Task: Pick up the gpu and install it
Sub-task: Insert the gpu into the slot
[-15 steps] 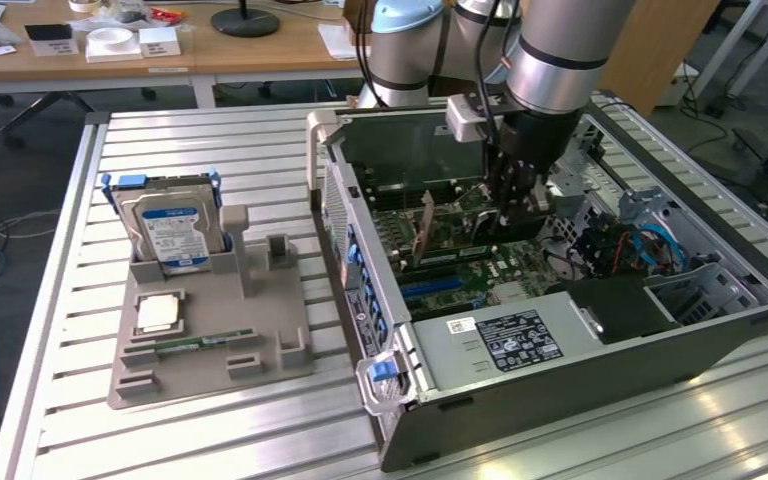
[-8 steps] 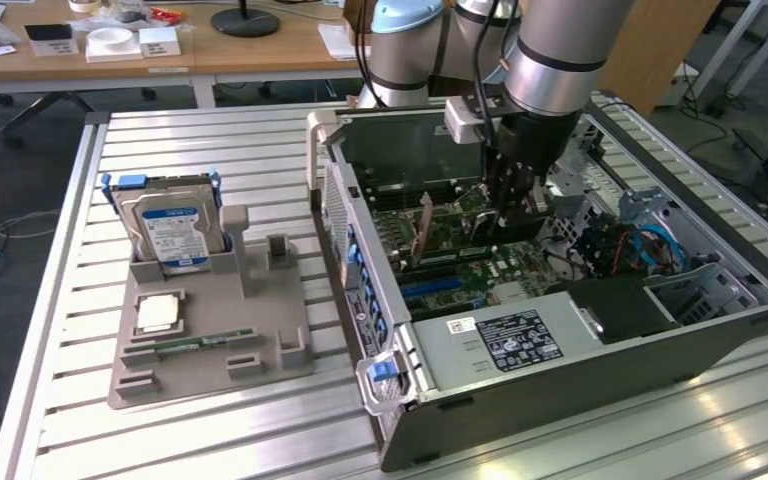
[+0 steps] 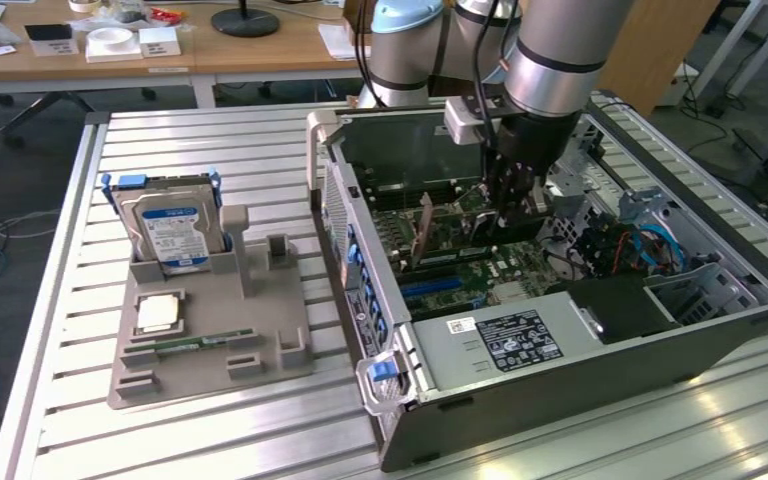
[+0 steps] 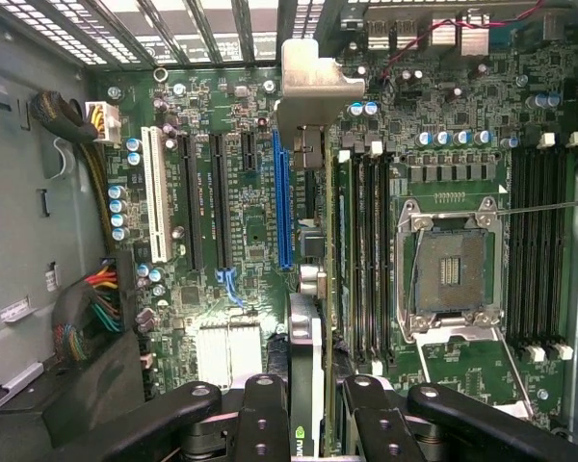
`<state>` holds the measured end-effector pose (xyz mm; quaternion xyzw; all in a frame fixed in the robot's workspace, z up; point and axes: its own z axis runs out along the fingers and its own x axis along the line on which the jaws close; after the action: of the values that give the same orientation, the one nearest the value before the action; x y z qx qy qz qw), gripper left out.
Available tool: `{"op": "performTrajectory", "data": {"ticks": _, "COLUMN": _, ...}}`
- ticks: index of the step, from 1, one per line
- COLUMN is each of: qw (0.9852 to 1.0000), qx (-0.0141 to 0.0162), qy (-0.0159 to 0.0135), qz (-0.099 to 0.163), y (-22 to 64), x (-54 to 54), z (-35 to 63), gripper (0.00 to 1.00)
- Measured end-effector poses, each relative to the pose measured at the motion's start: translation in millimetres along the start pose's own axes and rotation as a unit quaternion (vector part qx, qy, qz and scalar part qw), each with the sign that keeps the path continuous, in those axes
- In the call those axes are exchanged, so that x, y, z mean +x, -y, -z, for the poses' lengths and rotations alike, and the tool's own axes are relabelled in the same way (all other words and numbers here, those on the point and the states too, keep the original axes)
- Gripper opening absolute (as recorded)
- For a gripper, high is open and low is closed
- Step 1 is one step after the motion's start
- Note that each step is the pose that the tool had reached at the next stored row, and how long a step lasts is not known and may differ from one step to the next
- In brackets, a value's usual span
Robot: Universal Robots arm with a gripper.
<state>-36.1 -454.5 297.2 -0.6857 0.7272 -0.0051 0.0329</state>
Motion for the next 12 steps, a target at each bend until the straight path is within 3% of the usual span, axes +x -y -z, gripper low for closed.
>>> {"op": "performTrajectory", "data": {"ticks": 12, "qw": 1.0, "qx": 0.0, "qy": -0.0001, "qz": 0.0, "y": -0.2, "x": 0.1, "z": -2.6, "gripper": 0.27}}
